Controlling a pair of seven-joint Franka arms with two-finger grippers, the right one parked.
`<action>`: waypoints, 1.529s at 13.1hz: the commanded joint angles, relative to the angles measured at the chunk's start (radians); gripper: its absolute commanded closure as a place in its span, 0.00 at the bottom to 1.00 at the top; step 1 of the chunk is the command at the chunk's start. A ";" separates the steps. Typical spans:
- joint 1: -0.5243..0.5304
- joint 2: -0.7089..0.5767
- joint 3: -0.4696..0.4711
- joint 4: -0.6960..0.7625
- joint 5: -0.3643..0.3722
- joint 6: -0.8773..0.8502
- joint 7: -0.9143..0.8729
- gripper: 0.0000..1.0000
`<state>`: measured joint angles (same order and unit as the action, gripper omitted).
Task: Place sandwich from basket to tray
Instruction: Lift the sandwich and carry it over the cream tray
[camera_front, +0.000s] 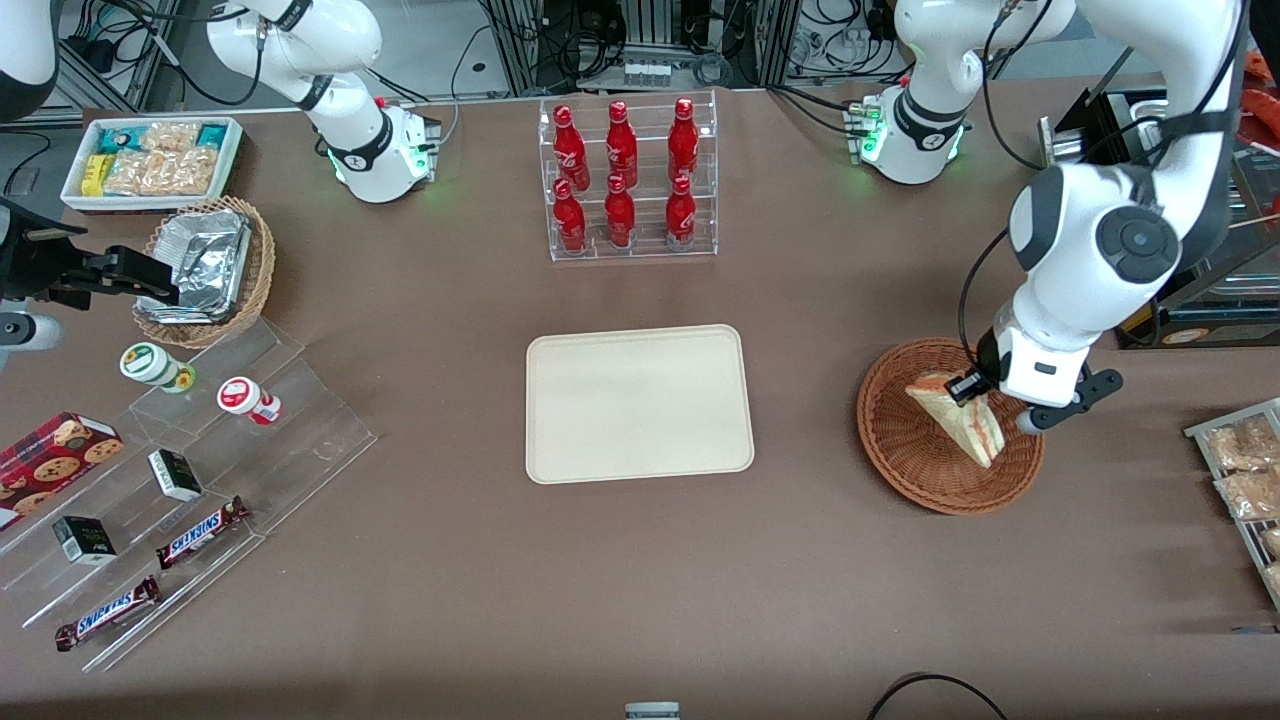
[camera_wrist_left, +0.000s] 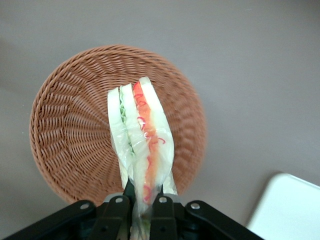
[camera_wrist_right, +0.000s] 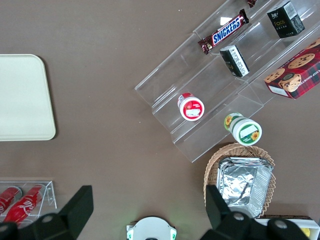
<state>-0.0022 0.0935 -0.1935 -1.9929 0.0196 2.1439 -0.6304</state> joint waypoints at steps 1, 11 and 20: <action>-0.013 0.031 -0.085 0.123 0.014 -0.093 -0.022 1.00; -0.313 0.212 -0.150 0.207 0.129 -0.082 -0.279 1.00; -0.547 0.494 -0.147 0.362 0.204 0.050 -0.305 1.00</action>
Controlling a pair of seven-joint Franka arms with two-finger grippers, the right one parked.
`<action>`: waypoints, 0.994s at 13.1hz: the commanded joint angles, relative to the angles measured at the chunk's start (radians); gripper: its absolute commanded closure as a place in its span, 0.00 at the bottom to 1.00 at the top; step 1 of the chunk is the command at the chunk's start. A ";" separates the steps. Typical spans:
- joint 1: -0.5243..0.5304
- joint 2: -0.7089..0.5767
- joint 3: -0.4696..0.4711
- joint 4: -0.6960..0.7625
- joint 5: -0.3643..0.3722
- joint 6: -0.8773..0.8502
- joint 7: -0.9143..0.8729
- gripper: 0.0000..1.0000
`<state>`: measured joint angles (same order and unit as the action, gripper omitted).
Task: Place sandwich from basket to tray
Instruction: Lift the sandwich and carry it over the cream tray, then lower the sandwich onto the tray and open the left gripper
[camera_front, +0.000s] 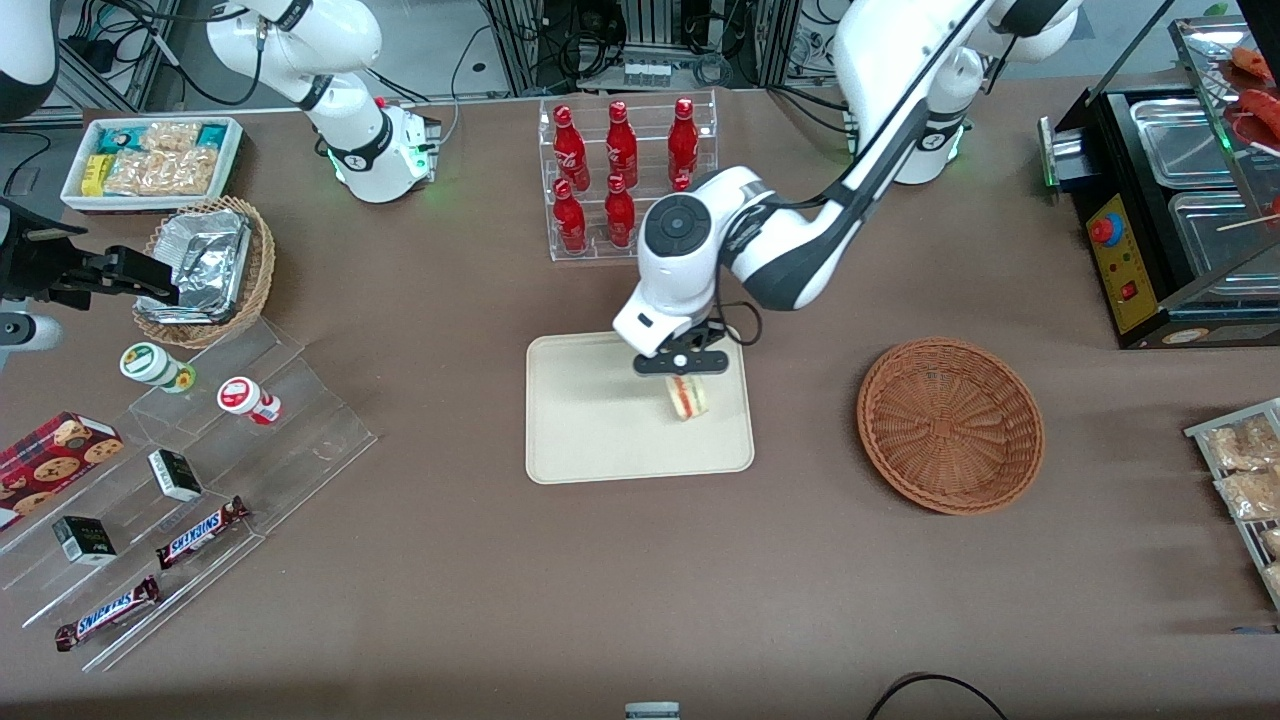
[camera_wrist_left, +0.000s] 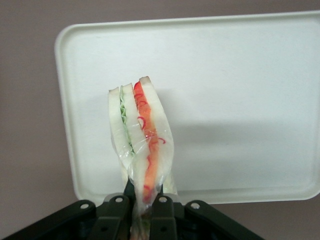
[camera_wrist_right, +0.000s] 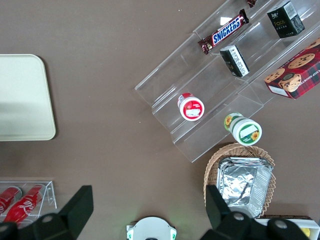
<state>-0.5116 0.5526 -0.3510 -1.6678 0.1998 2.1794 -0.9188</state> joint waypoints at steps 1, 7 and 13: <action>-0.045 0.052 0.011 0.037 0.045 0.043 -0.017 1.00; -0.071 0.104 0.017 0.022 0.110 0.189 -0.046 1.00; -0.071 0.109 0.020 -0.001 0.138 0.283 -0.049 1.00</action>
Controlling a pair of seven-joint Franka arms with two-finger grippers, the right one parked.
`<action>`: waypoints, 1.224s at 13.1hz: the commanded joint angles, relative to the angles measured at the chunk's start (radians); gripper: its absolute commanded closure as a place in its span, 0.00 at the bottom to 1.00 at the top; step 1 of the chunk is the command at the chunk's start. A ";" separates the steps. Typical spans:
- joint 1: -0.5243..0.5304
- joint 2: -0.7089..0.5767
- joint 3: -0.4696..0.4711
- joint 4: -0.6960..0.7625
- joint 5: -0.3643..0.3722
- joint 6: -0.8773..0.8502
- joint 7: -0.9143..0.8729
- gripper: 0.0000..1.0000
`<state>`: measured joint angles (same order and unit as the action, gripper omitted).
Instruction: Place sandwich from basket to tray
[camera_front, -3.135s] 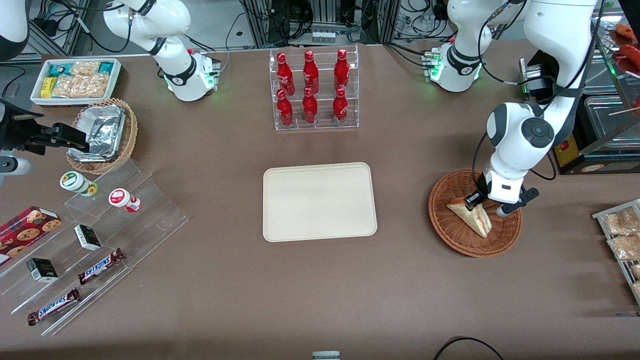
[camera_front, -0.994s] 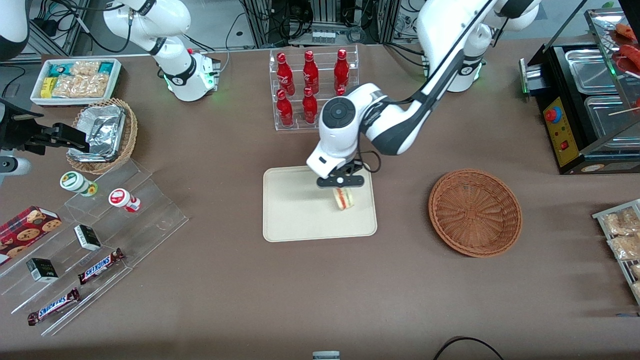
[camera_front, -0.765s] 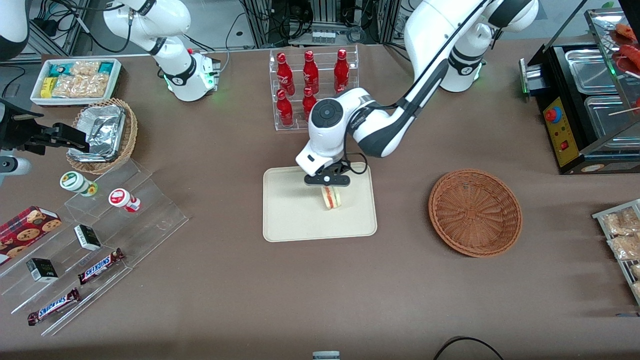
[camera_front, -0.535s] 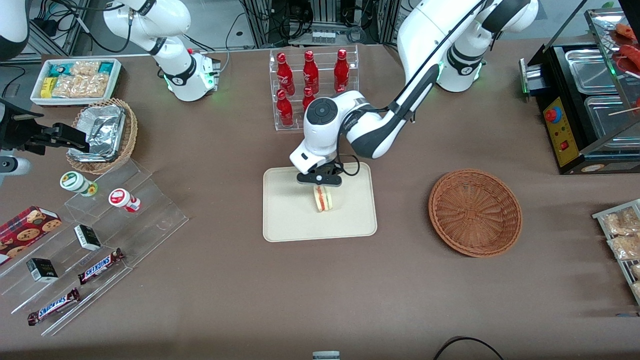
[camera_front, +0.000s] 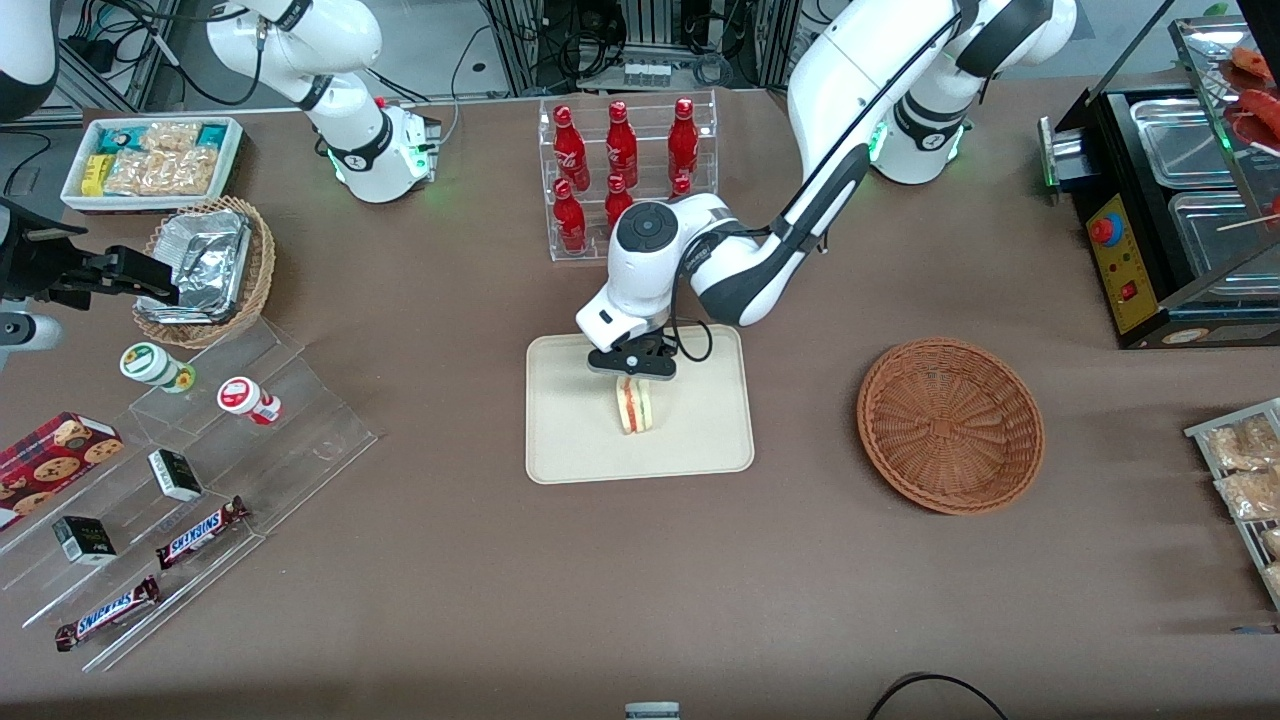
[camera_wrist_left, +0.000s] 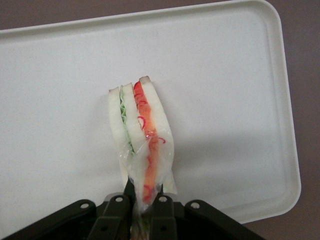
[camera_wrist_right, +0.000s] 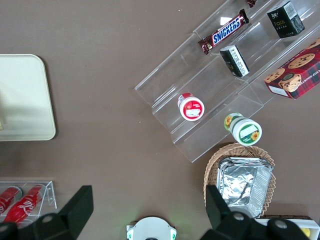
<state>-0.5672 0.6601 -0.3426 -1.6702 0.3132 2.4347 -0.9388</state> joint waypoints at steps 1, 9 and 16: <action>-0.017 0.006 0.011 0.001 0.026 0.029 -0.029 1.00; -0.019 0.019 0.011 -0.006 0.053 0.017 -0.032 0.01; -0.023 -0.086 0.010 0.096 0.040 -0.221 -0.038 0.00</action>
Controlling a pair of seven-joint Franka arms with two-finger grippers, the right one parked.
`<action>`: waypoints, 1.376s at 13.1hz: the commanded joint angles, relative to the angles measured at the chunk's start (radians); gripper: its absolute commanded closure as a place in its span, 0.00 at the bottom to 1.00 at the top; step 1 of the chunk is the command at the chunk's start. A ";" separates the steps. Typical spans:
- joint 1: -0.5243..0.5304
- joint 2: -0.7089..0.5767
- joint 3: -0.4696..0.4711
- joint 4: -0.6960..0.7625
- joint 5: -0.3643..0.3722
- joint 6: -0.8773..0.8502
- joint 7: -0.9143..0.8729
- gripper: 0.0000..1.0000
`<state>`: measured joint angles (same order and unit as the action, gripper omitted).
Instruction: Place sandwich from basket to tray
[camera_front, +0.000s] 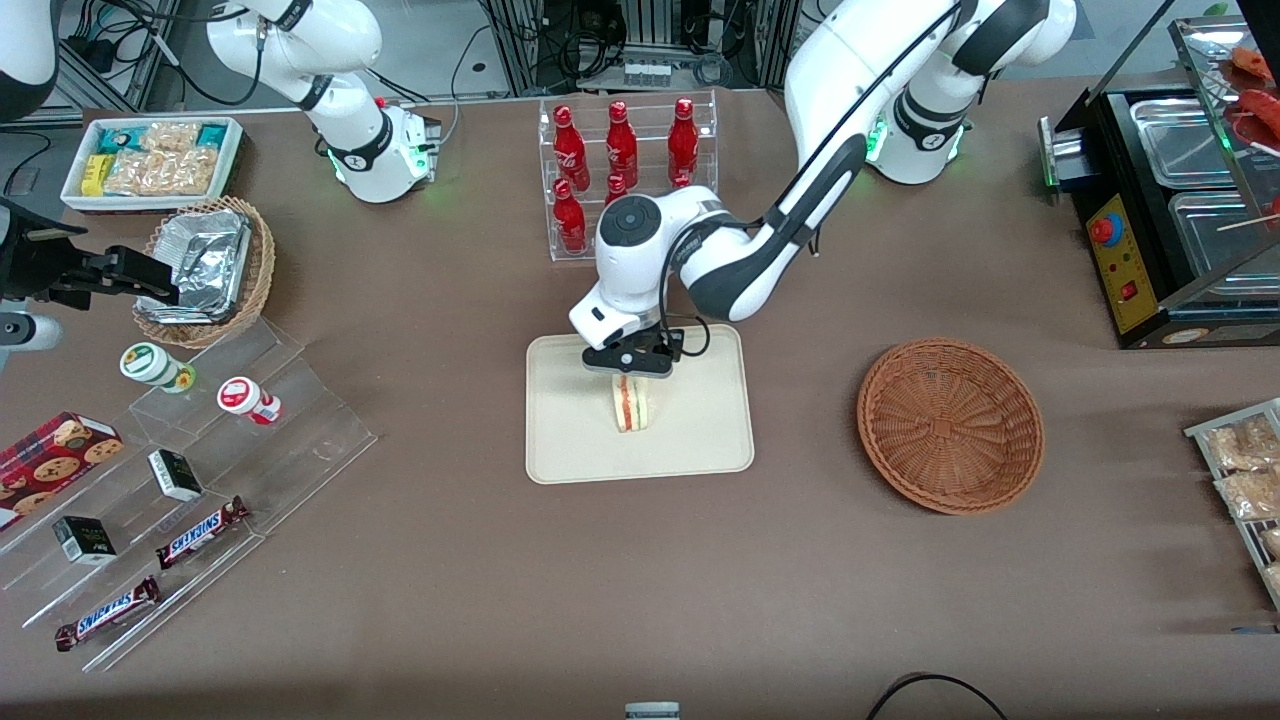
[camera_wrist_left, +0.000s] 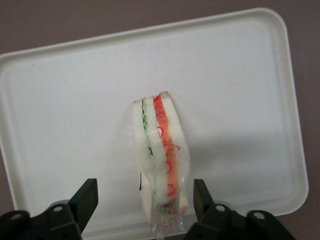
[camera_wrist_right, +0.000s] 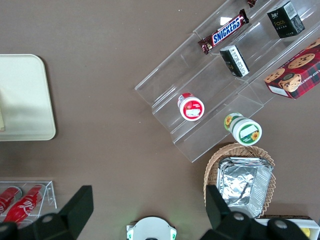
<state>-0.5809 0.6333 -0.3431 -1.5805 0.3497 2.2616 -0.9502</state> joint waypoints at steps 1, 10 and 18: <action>-0.007 -0.090 0.010 0.005 -0.015 -0.065 -0.028 0.00; -0.005 -0.375 0.228 -0.006 -0.195 -0.371 0.144 0.00; -0.005 -0.564 0.533 -0.058 -0.298 -0.547 0.632 0.00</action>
<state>-0.5735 0.1195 0.1421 -1.5945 0.0683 1.7262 -0.3969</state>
